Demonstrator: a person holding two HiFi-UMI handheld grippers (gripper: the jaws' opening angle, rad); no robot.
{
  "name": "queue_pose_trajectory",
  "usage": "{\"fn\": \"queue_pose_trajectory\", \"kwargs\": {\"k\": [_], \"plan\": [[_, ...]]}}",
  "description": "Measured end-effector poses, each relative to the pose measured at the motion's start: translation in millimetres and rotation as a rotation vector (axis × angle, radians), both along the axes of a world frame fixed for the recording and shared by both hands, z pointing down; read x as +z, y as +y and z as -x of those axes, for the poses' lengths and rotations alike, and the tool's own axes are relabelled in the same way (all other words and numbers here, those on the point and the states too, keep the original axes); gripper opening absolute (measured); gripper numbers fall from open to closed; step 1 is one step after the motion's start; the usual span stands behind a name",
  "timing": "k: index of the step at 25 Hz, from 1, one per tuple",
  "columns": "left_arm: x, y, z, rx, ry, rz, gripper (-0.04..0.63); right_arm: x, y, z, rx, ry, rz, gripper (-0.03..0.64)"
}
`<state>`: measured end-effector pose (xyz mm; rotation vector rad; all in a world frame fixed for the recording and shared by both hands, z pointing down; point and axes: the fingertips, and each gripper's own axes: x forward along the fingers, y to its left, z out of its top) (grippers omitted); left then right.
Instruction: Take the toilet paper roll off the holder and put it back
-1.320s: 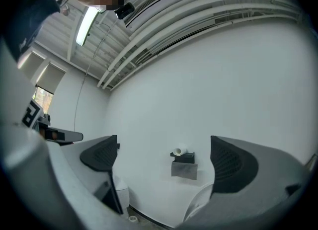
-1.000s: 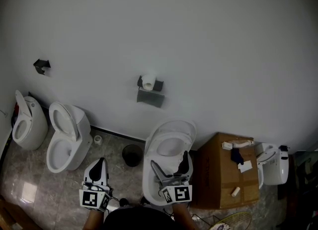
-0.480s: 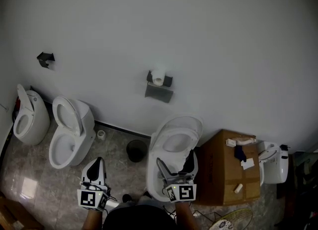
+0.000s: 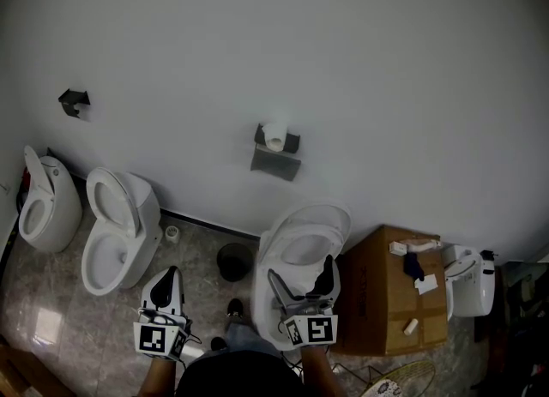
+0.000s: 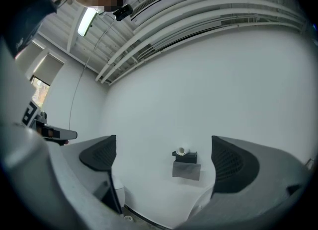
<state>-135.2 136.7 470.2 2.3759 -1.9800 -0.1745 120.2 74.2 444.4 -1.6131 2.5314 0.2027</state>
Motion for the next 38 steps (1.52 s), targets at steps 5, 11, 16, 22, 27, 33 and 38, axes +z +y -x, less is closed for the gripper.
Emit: {"fn": "queue_pose_trajectory", "kwargs": {"k": [5, 11, 16, 22, 27, 33, 38], "plan": [[15.1, -27.7, 8.6, -0.002, -0.014, -0.051, 0.003, 4.4, -27.0, 2.4, 0.01, -0.006, -0.001, 0.572], [7.7, -76.4, 4.5, 0.029, -0.007, -0.025, 0.003, 2.8, -74.5, 4.8, 0.025, -0.023, -0.01, 0.572], [23.1, -123.6, 12.4, 0.034, -0.038, -0.075, 0.003, 0.8, -123.2, 8.2, 0.038, -0.022, -0.013, 0.572], [15.5, -176.3, 12.1, 0.046, -0.013, -0.042, 0.003, 4.1, -175.4, 8.5, 0.062, -0.016, -0.002, 0.572], [6.9, -211.3, 8.1, 0.061, -0.009, -0.031, 0.003, 1.4, -206.0, 5.8, 0.076, -0.024, -0.006, 0.572], [-16.4, -252.4, -10.1, 0.095, 0.0, -0.047, 0.003, -3.1, -235.0, 2.5, 0.084, -0.032, -0.008, 0.572], [-2.6, -278.1, -13.8, 0.105, -0.013, -0.042, 0.003, -3.1, -256.5, 1.7, 0.084, -0.043, -0.005, 0.572]]}}
